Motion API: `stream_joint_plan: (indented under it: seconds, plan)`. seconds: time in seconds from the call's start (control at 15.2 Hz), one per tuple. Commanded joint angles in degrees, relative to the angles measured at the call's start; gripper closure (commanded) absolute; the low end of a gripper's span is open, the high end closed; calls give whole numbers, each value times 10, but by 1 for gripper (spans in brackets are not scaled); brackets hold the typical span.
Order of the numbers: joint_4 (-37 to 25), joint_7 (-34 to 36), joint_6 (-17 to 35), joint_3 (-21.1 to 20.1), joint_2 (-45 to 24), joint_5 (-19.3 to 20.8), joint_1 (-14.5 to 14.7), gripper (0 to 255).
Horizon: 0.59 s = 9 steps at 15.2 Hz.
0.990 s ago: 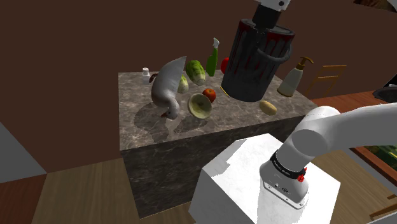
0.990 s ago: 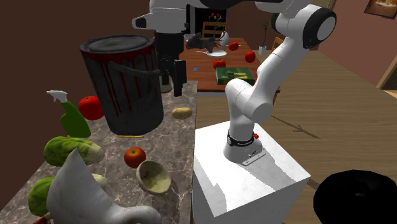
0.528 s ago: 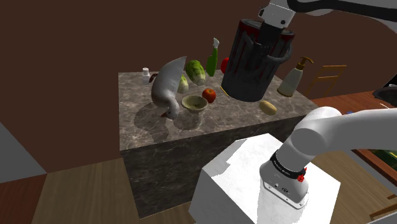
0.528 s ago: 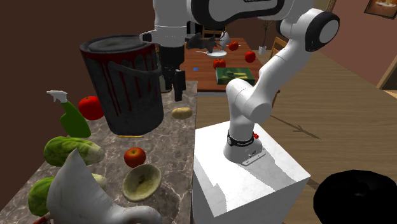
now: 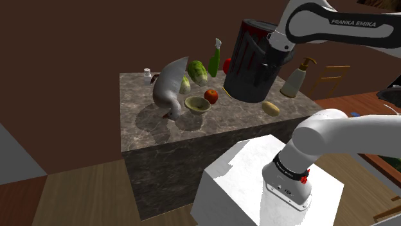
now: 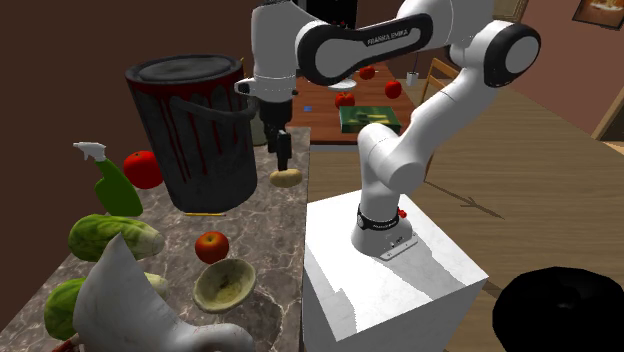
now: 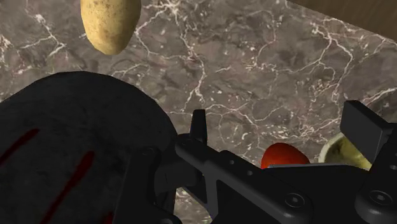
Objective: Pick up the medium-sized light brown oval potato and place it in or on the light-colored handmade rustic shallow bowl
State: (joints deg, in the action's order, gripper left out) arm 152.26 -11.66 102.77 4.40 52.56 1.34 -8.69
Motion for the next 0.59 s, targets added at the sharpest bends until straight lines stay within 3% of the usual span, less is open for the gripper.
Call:
stream_joint_plan:
  seconds: [0.0, 0.53]
  plan:
    - [26, -13, 19, 20, 6, 20, -19, 0]
    - [119, -53, 115, 93, 3, 101, -102, 0]
